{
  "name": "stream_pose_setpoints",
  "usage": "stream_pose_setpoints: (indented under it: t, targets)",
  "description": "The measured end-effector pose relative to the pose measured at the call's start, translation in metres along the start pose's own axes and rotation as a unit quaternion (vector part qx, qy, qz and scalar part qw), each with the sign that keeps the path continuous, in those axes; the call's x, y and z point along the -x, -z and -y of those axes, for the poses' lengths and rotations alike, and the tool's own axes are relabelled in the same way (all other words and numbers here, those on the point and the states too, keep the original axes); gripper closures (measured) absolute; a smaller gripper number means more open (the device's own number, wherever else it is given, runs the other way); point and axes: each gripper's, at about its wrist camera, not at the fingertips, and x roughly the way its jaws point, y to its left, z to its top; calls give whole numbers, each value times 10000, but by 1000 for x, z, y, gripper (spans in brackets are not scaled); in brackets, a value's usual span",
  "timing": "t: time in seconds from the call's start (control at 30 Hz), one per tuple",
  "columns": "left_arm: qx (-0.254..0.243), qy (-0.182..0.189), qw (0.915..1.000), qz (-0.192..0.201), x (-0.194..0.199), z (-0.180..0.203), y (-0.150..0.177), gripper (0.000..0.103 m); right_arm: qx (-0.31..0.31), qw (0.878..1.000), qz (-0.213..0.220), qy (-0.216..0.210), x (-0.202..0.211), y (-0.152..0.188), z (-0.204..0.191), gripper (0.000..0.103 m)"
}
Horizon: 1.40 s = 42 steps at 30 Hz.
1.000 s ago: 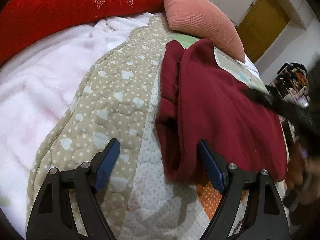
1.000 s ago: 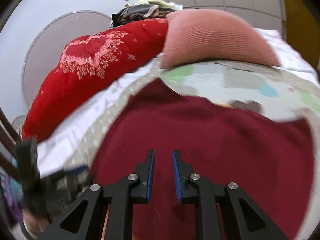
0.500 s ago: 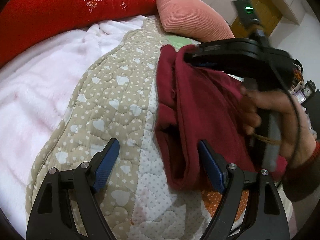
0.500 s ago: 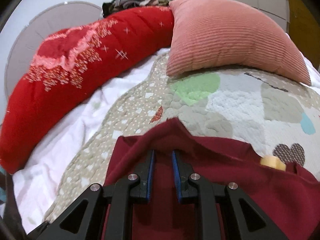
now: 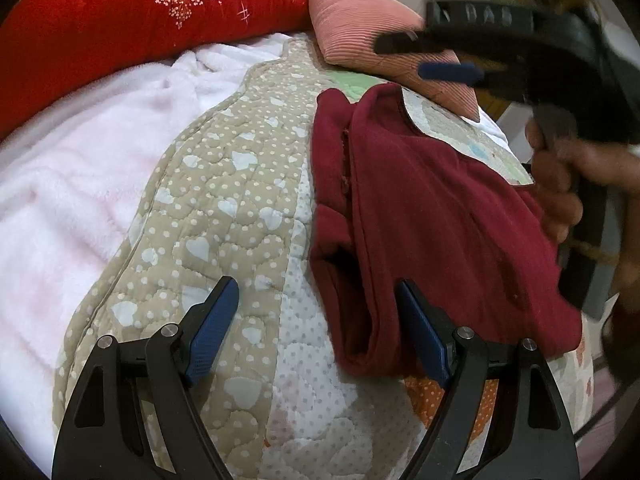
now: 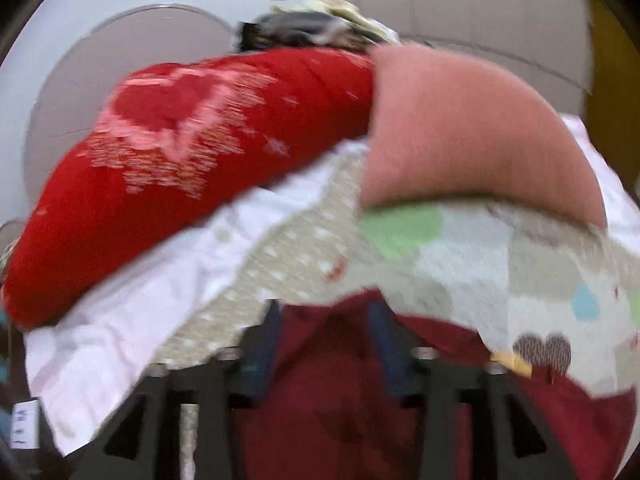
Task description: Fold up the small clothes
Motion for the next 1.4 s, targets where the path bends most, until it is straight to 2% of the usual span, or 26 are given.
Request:
stream_pose_setpoints:
  t: [0.07, 0.17, 0.23, 0.3, 0.33, 0.37, 0.47, 0.83, 1.0, 1.13, 1.2, 1.27, 1.4]
  targets:
    - [-19, -12, 10000, 19, 0, 0, 1, 22, 519, 9983, -229, -125, -9, -7, -19, 43]
    - [-48, -24, 10000, 43, -1, 1, 2, 22, 1241, 9907, -547, 119, -34, -8, -48, 43]
    - [-49, -3, 10000, 54, 0, 1, 3, 22, 1461, 9861, -772, 186, -53, -8, -55, 43]
    - [-38, 31, 10000, 52, 0, 1, 2, 22, 1469, 9826, -1119, 190, -69, -4, -53, 62]
    - [-40, 39, 10000, 52, 0, 1, 2, 22, 1494, 9806, -1246, 233, -72, -1, -49, 80]
    - [-45, 45, 10000, 53, 0, 1, 3, 22, 1576, 9772, -1390, 317, -79, 4, -47, 88]
    - [-43, 54, 10000, 58, 0, 1, 3, 22, 1828, 9739, -1300, 357, -76, 11, -50, 96]
    - [-30, 134, 9999, 58, -1, -1, 3, 21, 1476, 9805, -1096, 694, -110, 10, -51, 97]
    - [-30, 126, 9999, 54, -2, -1, 2, 21, 1064, 9903, -796, 402, -70, -3, -47, 96]
    - [-33, 118, 9999, 50, -1, 0, 3, 21, 253, 9980, -572, -2, -30, -1, -34, 84]
    - [-37, 113, 9999, 48, -1, 0, 3, 21, 135, 9987, -479, 91, -12, 7, -30, 82]
    - [-34, 117, 9999, 47, -1, 0, 3, 21, 176, 9978, -516, 372, -4, 18, -28, 82]
    - [-39, 113, 9999, 49, -1, 0, 3, 21, 215, 9955, -721, 578, -21, 33, -22, 82]
